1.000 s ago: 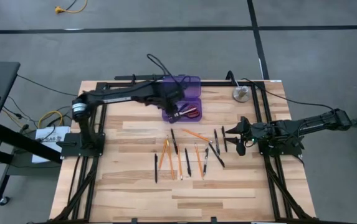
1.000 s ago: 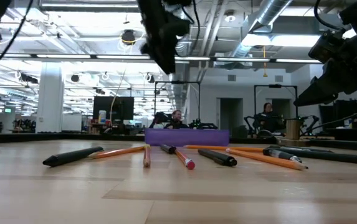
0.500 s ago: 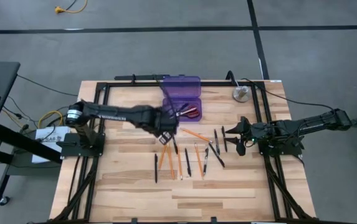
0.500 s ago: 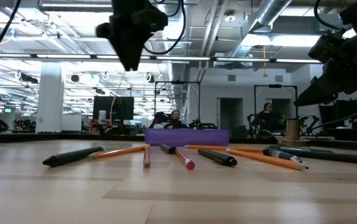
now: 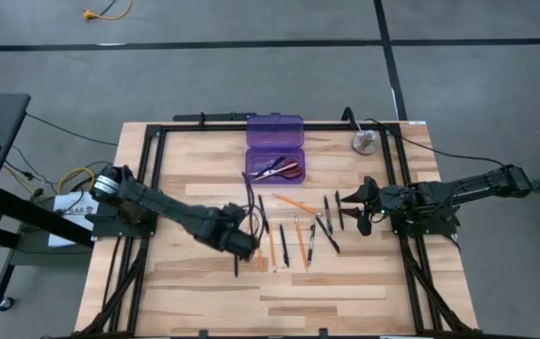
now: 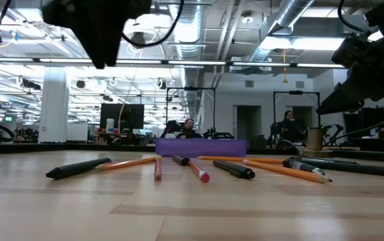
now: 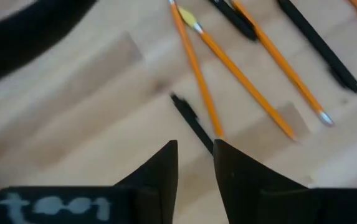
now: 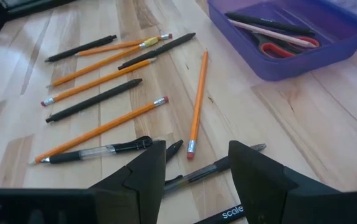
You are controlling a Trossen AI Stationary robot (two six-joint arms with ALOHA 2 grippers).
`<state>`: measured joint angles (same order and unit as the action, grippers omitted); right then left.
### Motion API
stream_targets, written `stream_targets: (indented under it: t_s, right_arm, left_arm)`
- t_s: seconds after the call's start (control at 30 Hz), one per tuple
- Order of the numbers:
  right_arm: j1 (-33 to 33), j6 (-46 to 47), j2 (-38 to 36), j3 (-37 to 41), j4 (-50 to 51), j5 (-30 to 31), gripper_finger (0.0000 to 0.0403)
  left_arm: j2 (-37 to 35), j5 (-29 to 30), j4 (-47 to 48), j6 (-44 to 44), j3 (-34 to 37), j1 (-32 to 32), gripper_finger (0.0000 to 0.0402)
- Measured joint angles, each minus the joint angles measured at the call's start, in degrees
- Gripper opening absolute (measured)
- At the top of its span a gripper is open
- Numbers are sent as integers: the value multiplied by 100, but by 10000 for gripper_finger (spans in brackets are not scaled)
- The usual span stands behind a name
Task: Pick & place school supplies into a supply box
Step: Put the black pen into the violet supply box
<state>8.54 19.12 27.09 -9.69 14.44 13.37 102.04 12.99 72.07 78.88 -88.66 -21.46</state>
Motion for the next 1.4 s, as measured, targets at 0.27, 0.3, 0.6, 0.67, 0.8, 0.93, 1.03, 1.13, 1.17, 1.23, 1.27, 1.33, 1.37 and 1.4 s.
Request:
stream_targets:
  t_s: [0.27, 0.3, 0.6, 0.67, 0.8, 0.93, 1.03, 1.13, 1.17, 1.23, 1.27, 1.33, 1.37, 1.4]
  right_arm:
    - [99, 191, 0, 0, 7, -16, 169]
    - [130, 191, 2, 0, 7, -15, 169]
    - [459, 189, 0, 0, 17, -11, 169]
    - [537, 189, 0, 0, 30, -11, 169]
    - [668, 189, 0, 0, 35, -8, 169]
    - [767, 189, 2, 0, 55, 0, 169]
    - [830, 189, 0, 0, 57, 2, 169]
    - [872, 189, 2, 0, 57, 2, 169]
    - [880, 189, 0, 0, 56, 2, 169]
    - [903, 189, 2, 0, 57, 3, 169]
    - [913, 189, 2, 0, 57, 2, 169]
    - [925, 189, 2, 0, 57, 2, 169]
    - [938, 189, 1, 0, 57, 2, 169]
    - [946, 189, 2, 0, 57, 3, 169]
  left_arm:
    - [33, 21, -339, 1147, 89, -624, 80]
    - [33, 78, -437, 1307, 184, -663, 80]
    - [42, -76, -1541, 2664, 1224, -854, 80]
    - [42, -72, -1695, 2676, 1326, -852, 80]
    - [39, -9, -1795, 2668, 1425, -768, 80]
    - [37, -57, -1805, 2571, 1568, -608, 88]
    - [37, -100, -1809, 2374, 1656, -435, 98]
    - [37, -67, -1800, 2085, 1679, -259, 109]
    - [37, -51, -1819, 2004, 1679, -194, 112]
    - [37, -57, -1801, 1831, 1679, -93, 117]
    - [37, -59, -1803, 1760, 1679, -54, 119]
    - [37, -55, -1805, 1644, 1679, 16, 121]
    - [37, -56, -1807, 1631, 1679, 41, 122]
    - [37, -57, -1806, 1627, 1679, 54, 122]
